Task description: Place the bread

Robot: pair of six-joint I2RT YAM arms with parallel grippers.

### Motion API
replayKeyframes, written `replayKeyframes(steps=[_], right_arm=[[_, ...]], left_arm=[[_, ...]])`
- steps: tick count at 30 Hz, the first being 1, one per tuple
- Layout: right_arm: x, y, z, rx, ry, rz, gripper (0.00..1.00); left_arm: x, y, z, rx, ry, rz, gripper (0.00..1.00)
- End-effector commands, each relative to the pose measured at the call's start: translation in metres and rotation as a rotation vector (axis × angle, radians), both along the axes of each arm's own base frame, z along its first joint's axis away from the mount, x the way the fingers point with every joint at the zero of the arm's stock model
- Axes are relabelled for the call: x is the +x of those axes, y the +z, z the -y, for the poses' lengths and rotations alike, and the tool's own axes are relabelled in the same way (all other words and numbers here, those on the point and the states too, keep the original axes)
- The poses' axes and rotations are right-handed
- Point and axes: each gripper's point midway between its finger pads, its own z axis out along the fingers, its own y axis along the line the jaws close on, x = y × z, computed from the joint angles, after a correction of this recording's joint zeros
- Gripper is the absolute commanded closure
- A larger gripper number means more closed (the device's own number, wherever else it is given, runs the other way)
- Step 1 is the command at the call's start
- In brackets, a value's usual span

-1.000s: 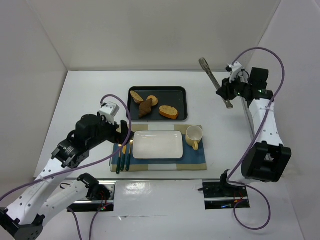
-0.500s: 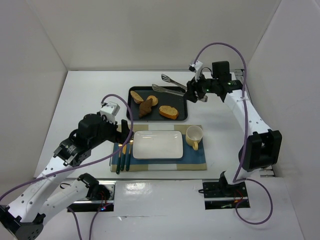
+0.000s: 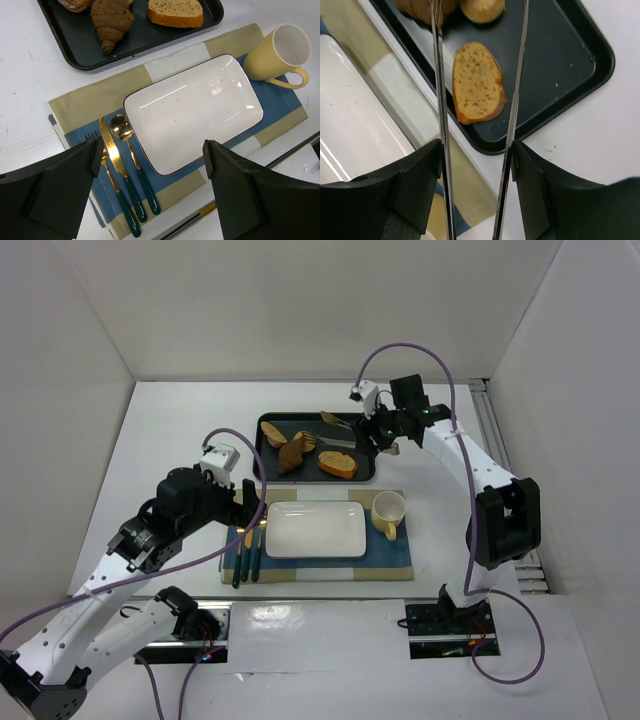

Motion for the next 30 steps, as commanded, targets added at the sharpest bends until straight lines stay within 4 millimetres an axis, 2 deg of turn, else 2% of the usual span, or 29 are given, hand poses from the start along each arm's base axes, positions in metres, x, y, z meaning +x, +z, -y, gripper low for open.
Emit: replayKeyframes(steps=[1,8,11,12,15,16,18,21,24,30], right_arm=[[0.012,-0.013,0.01,-0.074,-0.038,0.042,0.34],[0.012,-0.043,0.014,-0.123,-0.035,-0.012,0.34],[0.013,-0.045,0.014,-0.127,-0.034,-0.023,0.34],[0.013,-0.054,0.014,-0.135,-0.032,-0.049,0.34],[0.014,-0.062,0.008,-0.139,-0.01,-0.062,0.34],[0.016,-0.059,0.007,-0.136,-0.01,-0.054,0.34],[0.015,-0.069,0.008,-0.146,-0.008,-0.084,0.34],[0.019,-0.067,0.005,-0.137,-0.003,-0.078,0.34],[0.016,-0.075,-0.004,-0.146,0.018,-0.101,0.34],[0.02,-0.075,-0.012,-0.152,0.029,-0.09,0.34]], left_arm=[[0.005,0.005,-0.002,0.011,0.005,0.035,0.0],[0.005,0.005,-0.002,0.011,0.005,0.035,0.0],[0.005,0.005,-0.002,0.011,0.005,0.035,0.0],[0.005,0.005,-0.002,0.011,0.005,0.035,0.0],[0.005,0.005,-0.002,0.011,0.005,0.035,0.0],[0.005,0.005,-0.002,0.011,0.005,0.035,0.0],[0.005,0.005,-0.002,0.011,0.005,0.035,0.0],[0.005,0.005,-0.002,0.011,0.005,0.035,0.0],[0.005,0.005,-0.002,0.011,0.005,0.035,0.0],[0.005,0.005,-0.002,0.011,0.005,0.035,0.0]])
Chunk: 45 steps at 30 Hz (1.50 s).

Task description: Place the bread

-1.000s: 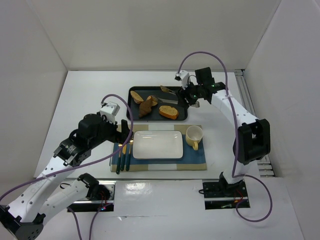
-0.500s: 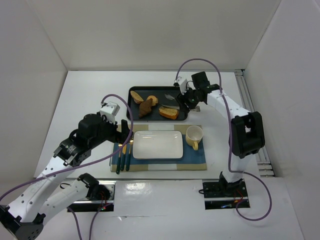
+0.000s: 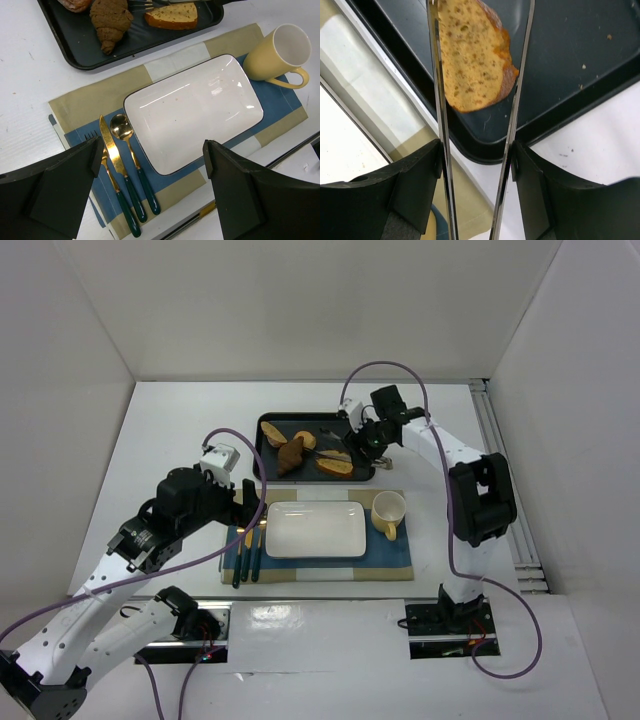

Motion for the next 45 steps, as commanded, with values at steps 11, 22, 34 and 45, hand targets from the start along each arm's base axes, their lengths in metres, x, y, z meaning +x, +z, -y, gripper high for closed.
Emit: replayKeyframes(steps=[11,22,34,45], right_arm=[[0.025,0.002,-0.035,-0.01,0.052,0.049,0.34],[0.025,0.011,-0.034,-0.014,0.028,0.083,0.79],[-0.042,0.113,-0.01,0.081,0.047,0.28,0.83],[-0.209,0.062,-0.002,0.016,0.422,-0.035,0.81]], left_arm=[[0.005,0.005,-0.002,0.01,0.004,0.035,0.0],[0.005,0.005,-0.002,0.01,0.004,0.035,0.0],[0.005,0.005,-0.002,0.01,0.004,0.035,0.0],[0.007,0.002,-0.003,0.019,0.012,0.029,0.0]])
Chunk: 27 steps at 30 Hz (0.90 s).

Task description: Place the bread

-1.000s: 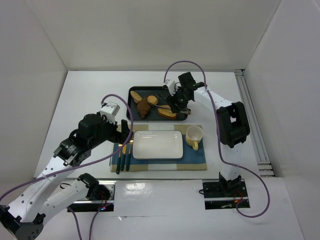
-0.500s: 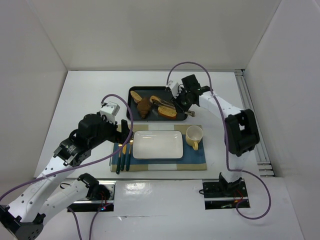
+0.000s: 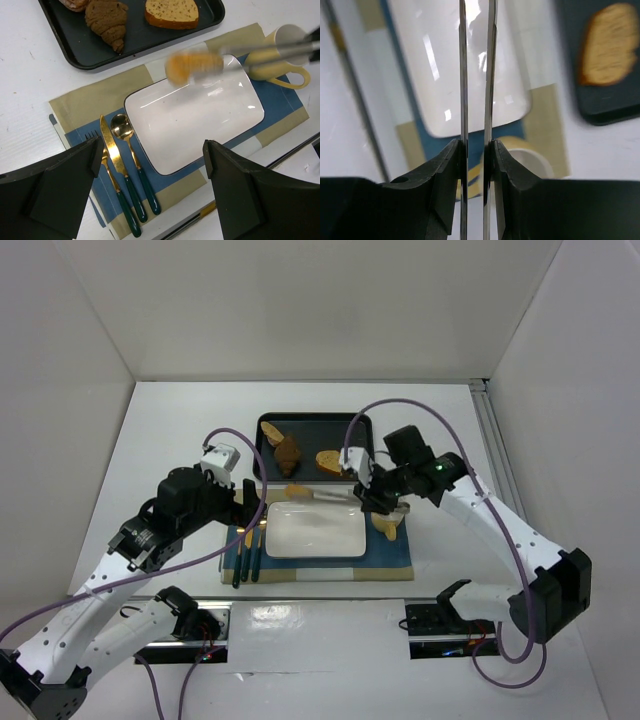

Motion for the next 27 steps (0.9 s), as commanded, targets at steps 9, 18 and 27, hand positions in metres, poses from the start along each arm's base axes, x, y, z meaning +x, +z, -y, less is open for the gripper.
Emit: replayKeyframes(steps=[9,18,27], right_arm=[[-0.067,-0.051,0.011,-0.148,0.095,-0.21,0.77],[-0.074,-0.058,0.006,-0.202,0.102,-0.216,0.53],[-0.076,-0.055,-0.001,-0.203,0.107,-0.202,0.43]], left_arm=[[0.007,0.003,-0.004,0.014,0.023,0.028,0.0],[0.007,0.003,-0.004,0.014,0.023,0.028,0.0],[0.006,0.005,-0.004,0.009,0.023,0.036,0.0]])
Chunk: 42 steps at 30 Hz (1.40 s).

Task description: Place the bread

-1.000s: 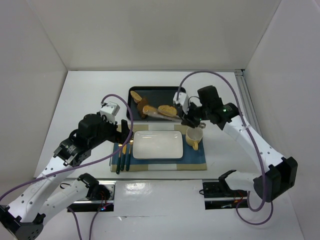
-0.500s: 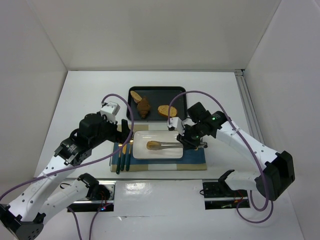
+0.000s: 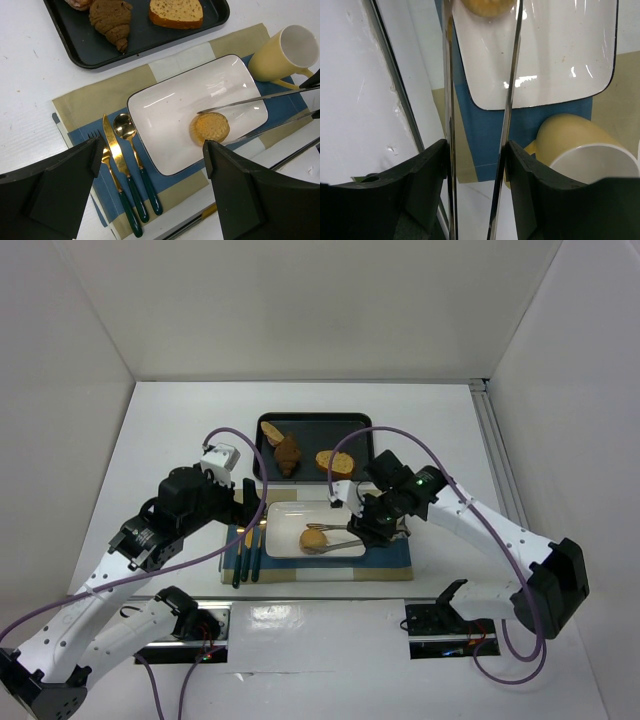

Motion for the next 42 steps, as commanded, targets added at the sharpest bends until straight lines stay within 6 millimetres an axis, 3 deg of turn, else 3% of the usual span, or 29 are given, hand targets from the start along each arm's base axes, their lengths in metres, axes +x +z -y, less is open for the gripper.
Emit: replayKeyframes(steps=[1,13,15,16,18,19,20,22,24,25,26,27,28,30,31,33,34,37,38,42], right_arm=[[0.002,0.016,-0.008,0.041,0.007,0.038,0.42],[-0.001,0.101,-0.005,0.194,0.003,0.197,0.42],[0.008,0.117,-0.005,0.237,-0.02,0.256,0.42],[0.025,0.131,0.001,0.264,-0.084,0.335,0.42],[0.046,0.138,0.013,0.275,-0.185,0.419,0.43],[0.074,0.156,0.03,0.289,-0.303,0.549,0.43],[0.086,0.144,0.042,0.263,-0.374,0.573,0.43],[0.119,0.142,0.079,0.232,-0.562,0.685,0.43],[0.14,0.137,0.111,0.206,-0.716,0.746,0.43],[0.156,0.143,0.138,0.206,-0.813,0.816,0.42],[0.162,0.121,0.152,0.172,-0.862,0.784,0.42],[0.167,0.111,0.163,0.173,-0.914,0.757,0.42],[0.178,0.097,0.191,0.145,-1.004,0.746,0.42],[0.183,0.074,0.213,0.147,-1.083,0.694,0.42],[0.19,0.06,0.234,0.137,-1.129,0.672,0.43],[0.193,0.038,0.249,0.124,-1.177,0.615,0.43],[0.196,0.014,0.262,0.088,-1.212,0.558,0.45],[0.198,-0.016,0.274,0.073,-1.237,0.468,0.45],[0.196,-0.037,0.281,0.053,-1.257,0.41,0.45],[0.195,-0.062,0.285,0.026,-1.247,0.317,0.43]], left_arm=[[0.004,0.007,-0.002,-0.001,0.008,0.039,0.0],[0.004,0.007,-0.002,-0.001,0.008,0.039,0.0],[0.004,0.007,-0.002,-0.001,0.008,0.039,0.0],[0.004,0.007,-0.002,-0.001,0.008,0.039,0.0],[0.004,0.007,-0.002,-0.001,0.008,0.039,0.0],[0.004,0.007,-0.002,-0.001,0.008,0.039,0.0],[0.004,0.007,-0.002,-0.001,0.008,0.039,0.0],[0.004,0.007,-0.002,-0.001,0.008,0.039,0.0],[0.004,0.007,-0.002,-0.001,0.008,0.039,0.0],[0.004,0.007,-0.002,-0.001,0.008,0.039,0.0],[0.003,0.007,-0.001,-0.005,0.0,0.037,0.0],[0.003,0.007,-0.001,-0.005,0.0,0.037,0.0],[0.003,0.007,-0.001,-0.005,0.0,0.037,0.0],[0.003,0.007,-0.001,-0.005,0.0,0.037,0.0],[0.002,0.009,-0.002,-0.009,0.0,0.045,0.0],[0.002,0.009,-0.002,-0.009,0.0,0.045,0.0],[0.002,0.009,-0.002,-0.009,0.0,0.045,0.0],[0.001,0.009,0.0,-0.013,-0.008,0.043,0.0],[0.001,0.009,0.0,-0.013,-0.008,0.043,0.0],[0.001,0.009,0.0,-0.013,-0.008,0.043,0.0]])
